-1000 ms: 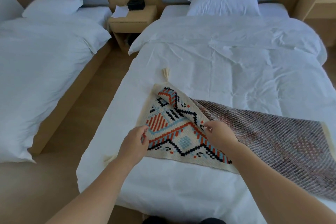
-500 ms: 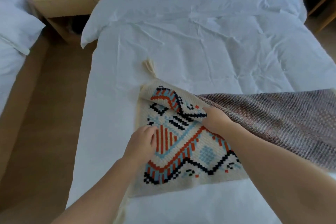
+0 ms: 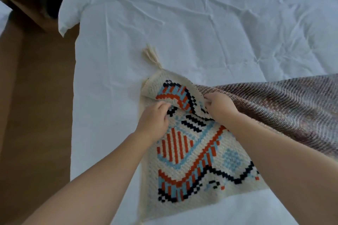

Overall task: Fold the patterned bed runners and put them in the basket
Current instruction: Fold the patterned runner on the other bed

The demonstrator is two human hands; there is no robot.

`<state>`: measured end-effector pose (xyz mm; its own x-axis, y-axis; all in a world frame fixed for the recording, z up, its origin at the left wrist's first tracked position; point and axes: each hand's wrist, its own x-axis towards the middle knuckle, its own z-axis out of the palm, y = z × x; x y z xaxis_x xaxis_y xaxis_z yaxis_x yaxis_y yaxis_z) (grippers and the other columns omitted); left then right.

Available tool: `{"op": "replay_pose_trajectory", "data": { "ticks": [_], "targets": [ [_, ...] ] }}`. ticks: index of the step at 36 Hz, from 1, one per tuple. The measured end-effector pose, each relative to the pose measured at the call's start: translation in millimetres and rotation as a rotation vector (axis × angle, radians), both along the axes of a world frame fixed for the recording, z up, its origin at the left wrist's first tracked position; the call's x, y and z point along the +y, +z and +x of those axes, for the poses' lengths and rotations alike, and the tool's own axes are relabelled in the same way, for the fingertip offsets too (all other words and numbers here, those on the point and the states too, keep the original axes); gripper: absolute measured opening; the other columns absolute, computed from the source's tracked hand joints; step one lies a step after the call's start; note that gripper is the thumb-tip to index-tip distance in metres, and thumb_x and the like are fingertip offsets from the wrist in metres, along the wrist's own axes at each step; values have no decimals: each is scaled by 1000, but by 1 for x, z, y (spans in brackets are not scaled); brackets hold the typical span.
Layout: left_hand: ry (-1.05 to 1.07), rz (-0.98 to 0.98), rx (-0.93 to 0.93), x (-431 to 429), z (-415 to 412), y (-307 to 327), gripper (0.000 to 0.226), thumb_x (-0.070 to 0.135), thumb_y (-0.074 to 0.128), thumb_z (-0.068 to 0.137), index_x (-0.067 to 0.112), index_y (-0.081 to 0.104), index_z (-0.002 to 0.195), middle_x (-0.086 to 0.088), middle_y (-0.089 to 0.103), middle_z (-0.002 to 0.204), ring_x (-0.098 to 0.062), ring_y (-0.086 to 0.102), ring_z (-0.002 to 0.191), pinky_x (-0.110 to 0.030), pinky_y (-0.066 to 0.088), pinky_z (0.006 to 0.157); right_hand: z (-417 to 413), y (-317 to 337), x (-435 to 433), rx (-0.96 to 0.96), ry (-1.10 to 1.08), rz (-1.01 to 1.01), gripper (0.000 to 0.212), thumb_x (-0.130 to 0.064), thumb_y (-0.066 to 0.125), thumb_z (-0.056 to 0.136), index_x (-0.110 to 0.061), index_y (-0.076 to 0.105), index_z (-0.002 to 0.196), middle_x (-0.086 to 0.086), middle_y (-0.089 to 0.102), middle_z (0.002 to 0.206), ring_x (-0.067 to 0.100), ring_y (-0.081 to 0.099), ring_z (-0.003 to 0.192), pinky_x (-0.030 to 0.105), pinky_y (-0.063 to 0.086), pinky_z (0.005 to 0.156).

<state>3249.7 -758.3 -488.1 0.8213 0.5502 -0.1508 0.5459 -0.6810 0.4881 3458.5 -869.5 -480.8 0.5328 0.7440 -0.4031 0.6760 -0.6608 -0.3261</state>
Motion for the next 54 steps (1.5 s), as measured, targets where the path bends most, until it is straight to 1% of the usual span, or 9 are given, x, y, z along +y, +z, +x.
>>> {"op": "replay_pose_trajectory", "data": {
  "ticks": [8,15,19,22,26,34,42,49,54],
  "targets": [
    [-250,223,157,56,79,-2,90,-12,51,77,30,18,149,-3,5,160,-24,4,144,-39,2,115,-28,12,-25,-55,260,-112,26,-3,47,93,-19,58,111,-1,45,90,19,52,75,34,50,66],
    [-517,245,299,75,105,-11,46,-3,50,78,31,64,107,-4,17,158,-21,-1,146,-39,-16,111,-29,8,-33,-47,367,-75,37,-6,44,96,-21,54,128,-2,45,94,17,48,80,33,49,70],
    [-372,207,277,71,93,-10,31,-3,46,71,28,46,67,-8,57,118,-31,22,140,-45,9,117,-26,4,-41,-57,303,-112,29,-3,49,93,-17,57,117,-1,48,98,18,53,84,33,51,71],
    [-293,198,329,63,75,-7,26,3,48,79,24,44,64,-7,61,98,-34,34,131,-50,27,110,-21,-4,-52,-78,235,-227,20,-1,54,88,-16,59,101,-1,47,98,18,56,82,30,51,65],
    [-272,324,365,55,44,2,23,4,48,84,22,52,71,0,59,77,-27,55,85,-32,32,71,-10,-15,-72,-123,197,-345,23,-8,60,86,-19,61,105,-2,53,104,17,54,82,28,46,64],
    [-52,106,402,22,-34,-8,13,14,43,90,14,52,81,-5,53,80,-27,53,75,-31,32,55,-11,-28,-108,-144,186,-356,41,-1,48,88,-21,58,122,1,67,97,20,62,80,28,51,65],
    [241,79,530,-53,-83,-2,26,15,40,95,9,61,109,-14,59,117,-34,56,106,-38,44,82,-14,-10,-143,-171,347,-308,49,7,44,86,-14,49,131,6,62,111,24,62,96,33,54,79],
    [407,52,464,-131,-123,10,21,7,42,91,5,63,91,-14,63,95,-32,59,88,-34,41,66,-29,-3,-191,-206,490,-305,70,10,46,82,-15,29,146,10,53,128,30,59,106,39,53,83],
    [447,31,449,-188,-150,3,19,7,45,89,4,60,100,-15,62,91,-34,60,85,-37,42,66,-44,1,-228,-210,562,-326,62,5,53,81,-15,38,138,8,51,127,31,59,105,41,53,82]
  ]
}}
